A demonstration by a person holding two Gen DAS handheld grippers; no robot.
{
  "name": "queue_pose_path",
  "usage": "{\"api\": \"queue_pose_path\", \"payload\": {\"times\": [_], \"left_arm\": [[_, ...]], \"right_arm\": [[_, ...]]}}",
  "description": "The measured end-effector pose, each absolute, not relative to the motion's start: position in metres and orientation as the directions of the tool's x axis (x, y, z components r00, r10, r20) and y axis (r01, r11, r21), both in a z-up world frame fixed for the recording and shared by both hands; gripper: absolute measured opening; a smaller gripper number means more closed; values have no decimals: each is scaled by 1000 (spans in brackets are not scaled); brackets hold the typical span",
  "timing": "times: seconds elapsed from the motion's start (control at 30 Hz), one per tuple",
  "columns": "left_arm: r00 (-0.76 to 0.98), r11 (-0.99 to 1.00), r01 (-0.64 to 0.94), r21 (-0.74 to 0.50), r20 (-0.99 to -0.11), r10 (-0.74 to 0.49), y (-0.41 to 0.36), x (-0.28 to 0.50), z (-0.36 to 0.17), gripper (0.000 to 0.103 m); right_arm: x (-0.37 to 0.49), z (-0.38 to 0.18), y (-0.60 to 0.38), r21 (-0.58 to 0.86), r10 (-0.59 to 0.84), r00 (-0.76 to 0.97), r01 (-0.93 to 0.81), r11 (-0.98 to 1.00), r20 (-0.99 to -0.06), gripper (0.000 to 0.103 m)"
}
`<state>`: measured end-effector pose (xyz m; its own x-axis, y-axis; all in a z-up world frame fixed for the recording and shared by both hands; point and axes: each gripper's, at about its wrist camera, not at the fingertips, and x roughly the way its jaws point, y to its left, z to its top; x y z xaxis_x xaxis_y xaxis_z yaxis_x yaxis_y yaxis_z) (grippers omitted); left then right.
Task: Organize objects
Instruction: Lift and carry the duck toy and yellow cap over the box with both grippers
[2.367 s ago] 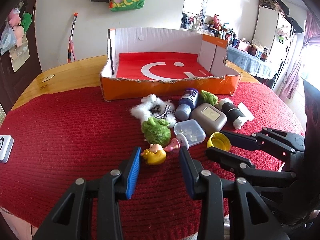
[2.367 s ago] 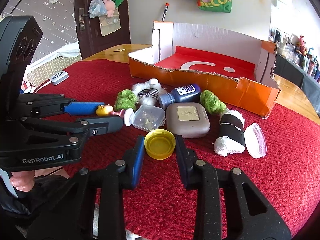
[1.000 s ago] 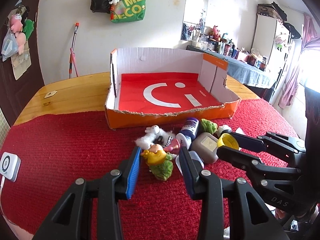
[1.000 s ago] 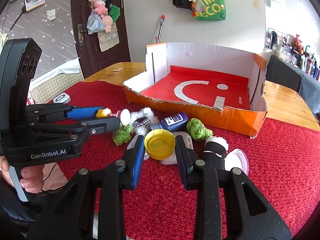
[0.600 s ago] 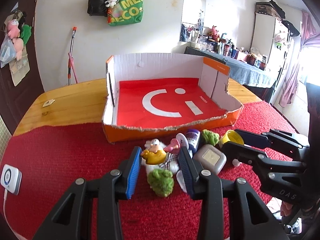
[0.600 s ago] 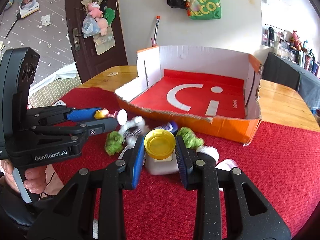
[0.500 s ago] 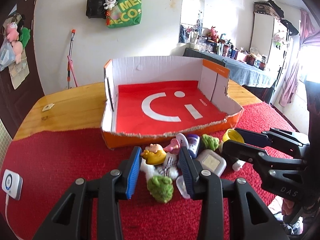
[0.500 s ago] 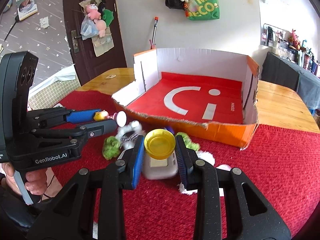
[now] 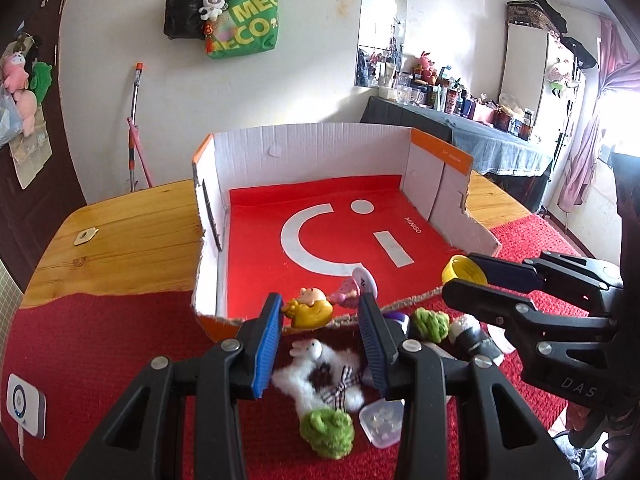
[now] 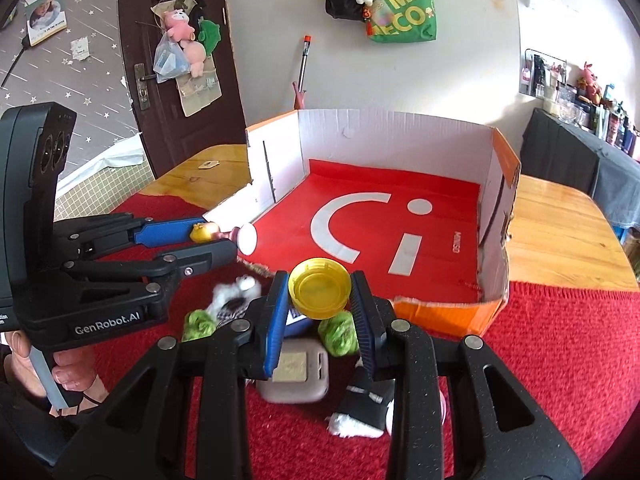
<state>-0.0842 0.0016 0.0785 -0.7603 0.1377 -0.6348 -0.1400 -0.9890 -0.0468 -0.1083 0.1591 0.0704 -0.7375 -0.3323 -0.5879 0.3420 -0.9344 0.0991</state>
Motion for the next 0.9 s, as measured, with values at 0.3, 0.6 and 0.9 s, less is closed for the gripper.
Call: {"api": "queue_pose_path", "payload": {"times": [0.3, 0.6, 0.9], "left_arm": [[-751, -986, -160, -42, -643, 149, 1, -109, 81, 41], [-723, -985, -168, -43, -674, 153, 0, -135, 77, 41], [-671, -982, -177, -67, -722, 170, -2, -167, 65, 41]], "right_arm": [[-136, 72, 164, 113, -329, -724, 331, -937, -606, 29], [-159, 67, 168, 126, -328, -698, 325, -937, -637, 29], [-187, 65, 175, 117, -303, -679, 307, -945, -669, 29]]}}
